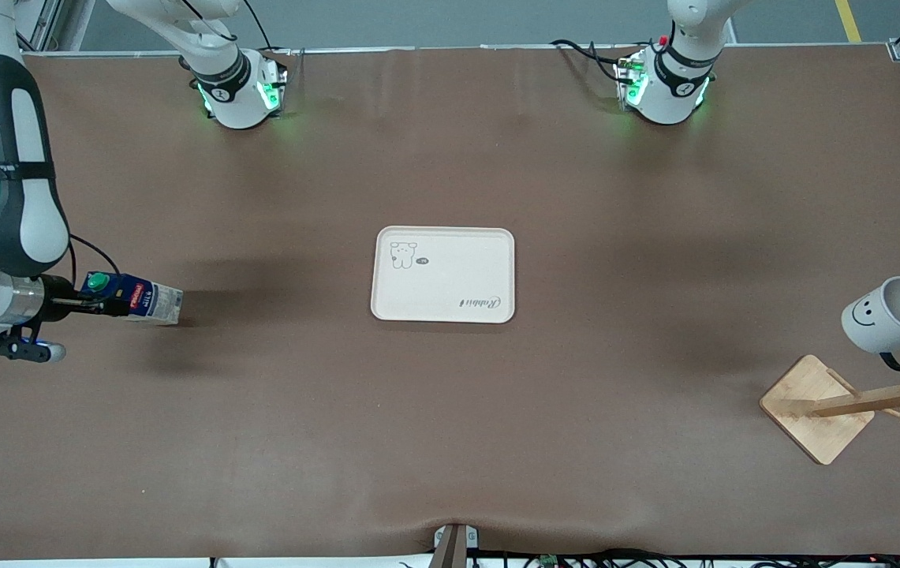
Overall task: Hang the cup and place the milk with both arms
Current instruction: 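Carry the milk carton off the tray with the right gripper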
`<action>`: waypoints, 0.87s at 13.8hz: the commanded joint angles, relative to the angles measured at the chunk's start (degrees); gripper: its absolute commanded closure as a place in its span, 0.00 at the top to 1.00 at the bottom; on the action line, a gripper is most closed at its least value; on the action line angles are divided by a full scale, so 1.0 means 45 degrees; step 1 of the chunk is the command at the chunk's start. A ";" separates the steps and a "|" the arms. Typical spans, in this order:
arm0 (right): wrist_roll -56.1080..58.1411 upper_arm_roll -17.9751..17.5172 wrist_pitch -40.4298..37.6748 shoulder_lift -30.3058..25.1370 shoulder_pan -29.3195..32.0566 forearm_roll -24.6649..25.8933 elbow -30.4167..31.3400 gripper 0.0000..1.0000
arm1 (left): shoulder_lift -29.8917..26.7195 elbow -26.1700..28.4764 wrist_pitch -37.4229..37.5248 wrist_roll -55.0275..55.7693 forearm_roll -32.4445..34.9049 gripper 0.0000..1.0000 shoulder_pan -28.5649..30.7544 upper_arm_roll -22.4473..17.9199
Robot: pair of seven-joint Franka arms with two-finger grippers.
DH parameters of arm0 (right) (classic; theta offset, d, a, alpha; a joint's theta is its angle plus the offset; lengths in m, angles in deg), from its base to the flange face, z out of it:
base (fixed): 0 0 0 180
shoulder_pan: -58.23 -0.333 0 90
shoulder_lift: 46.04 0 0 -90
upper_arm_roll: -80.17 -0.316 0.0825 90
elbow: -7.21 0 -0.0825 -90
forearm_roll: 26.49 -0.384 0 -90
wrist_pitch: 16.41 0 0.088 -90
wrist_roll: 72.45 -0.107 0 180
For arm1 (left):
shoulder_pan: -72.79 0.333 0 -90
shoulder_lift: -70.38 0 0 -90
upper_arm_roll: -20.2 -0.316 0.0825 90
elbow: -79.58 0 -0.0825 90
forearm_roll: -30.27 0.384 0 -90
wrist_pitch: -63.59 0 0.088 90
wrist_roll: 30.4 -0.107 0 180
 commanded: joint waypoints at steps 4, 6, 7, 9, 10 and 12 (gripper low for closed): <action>0.0244 -0.0279 0.0719 -0.0084 0.0495 -0.0316 0.0703 0.11 | 0.0732 -0.1057 0.0064 -0.0634 -0.0195 0.00 0.0194 0.0074; 0.0244 -0.0279 0.0816 -0.0084 0.0495 -0.0316 0.0723 0.59 | 0.0868 -0.1231 0.0064 -0.0653 -0.0195 0.00 0.0194 0.0074; 0.0263 -0.0279 0.0837 -0.0084 0.0495 -0.0316 0.0723 0.71 | 0.0966 -0.1349 0.0064 -0.0653 -0.0175 0.01 0.0194 0.0074; 0.0283 -0.0260 0.0837 0.0052 0.0495 -0.0316 0.0723 0.89 | 0.0986 -0.1409 0.0064 -0.0517 -0.0175 0.73 0.0174 0.0094; 0.0283 -0.0279 0.0837 0.0053 0.0495 -0.0316 0.0704 0.91 | 0.0986 -0.1409 0.0064 -0.0439 -0.0233 1.00 0.0194 0.0094; 0.0283 -0.0260 0.0856 0.0053 0.0495 -0.0316 0.0704 0.97 | 0.0792 -0.1428 0.0238 -0.0128 -0.0176 1.00 0.0116 0.0094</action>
